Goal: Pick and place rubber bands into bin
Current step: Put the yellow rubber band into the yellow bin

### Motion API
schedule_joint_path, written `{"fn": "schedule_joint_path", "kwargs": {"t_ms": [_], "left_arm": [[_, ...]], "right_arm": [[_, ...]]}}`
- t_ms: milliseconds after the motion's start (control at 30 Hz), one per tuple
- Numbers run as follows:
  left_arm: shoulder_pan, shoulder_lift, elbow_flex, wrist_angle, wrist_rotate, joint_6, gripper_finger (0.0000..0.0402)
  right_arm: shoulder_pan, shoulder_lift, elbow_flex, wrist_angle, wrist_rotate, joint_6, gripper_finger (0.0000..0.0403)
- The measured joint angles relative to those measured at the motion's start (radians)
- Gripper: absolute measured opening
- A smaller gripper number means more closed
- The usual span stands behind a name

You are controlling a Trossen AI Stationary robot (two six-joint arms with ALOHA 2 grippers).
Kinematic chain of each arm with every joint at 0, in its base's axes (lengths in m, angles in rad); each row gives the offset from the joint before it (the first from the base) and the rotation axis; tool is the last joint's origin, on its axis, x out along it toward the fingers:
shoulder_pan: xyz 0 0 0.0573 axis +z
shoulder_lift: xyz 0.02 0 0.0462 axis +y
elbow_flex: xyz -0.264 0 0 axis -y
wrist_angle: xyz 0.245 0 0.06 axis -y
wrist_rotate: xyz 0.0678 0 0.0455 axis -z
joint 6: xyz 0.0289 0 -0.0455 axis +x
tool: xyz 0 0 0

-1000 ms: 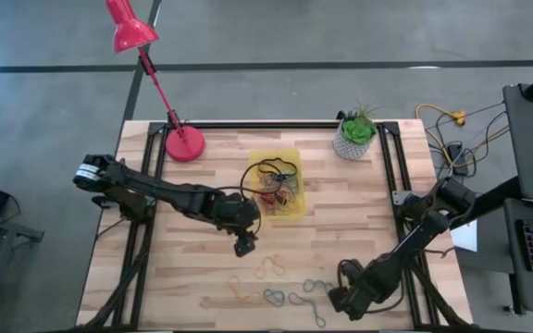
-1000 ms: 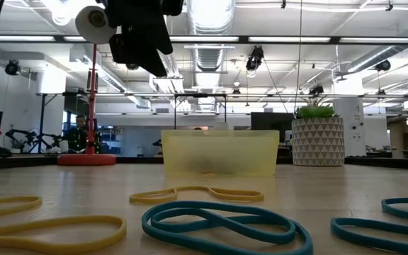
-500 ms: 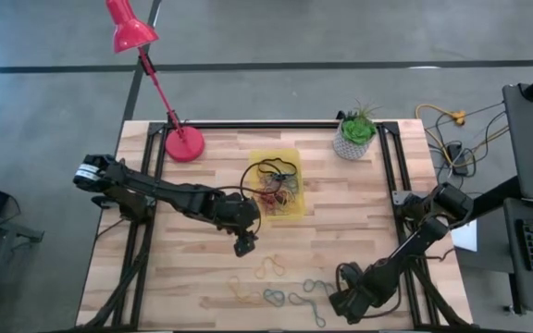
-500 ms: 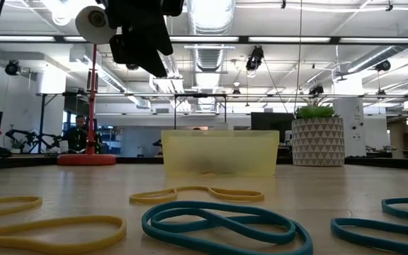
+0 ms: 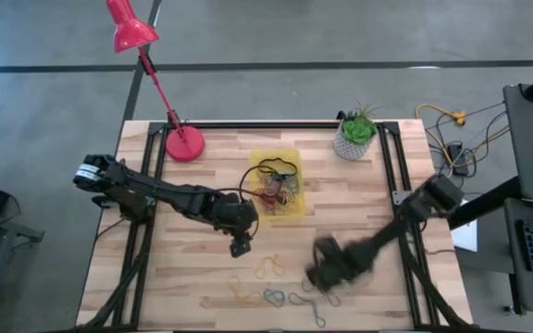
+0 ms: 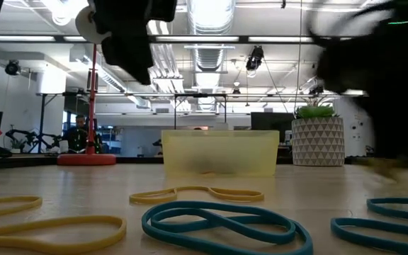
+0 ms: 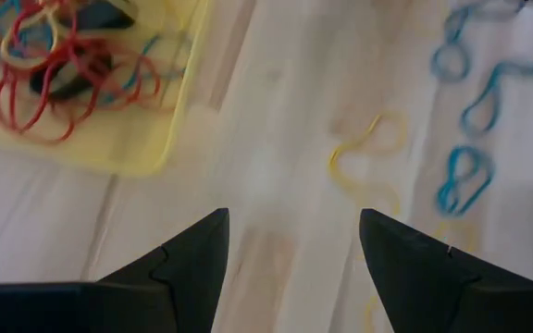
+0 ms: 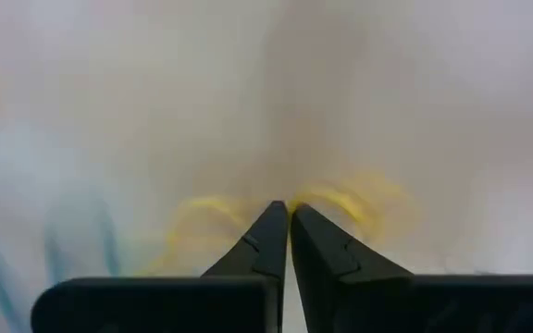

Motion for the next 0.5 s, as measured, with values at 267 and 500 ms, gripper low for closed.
{"fn": "schedule_joint_path", "kwargs": {"t_ms": [267,500], "left_arm": [[-0.04,-0.002,-0.006,-0.17,-0.037,-0.002,0.0226],[-0.087,-0.003,-0.04,-0.188,-0.087,-0.035,0.0226]], "right_arm": [[-0.306,-0.149,0.123,0.016,0.124,-0.42,0.0008],[-0.566,-0.085,0.253,0.012,0.105,-0.696,0.0008]]}}
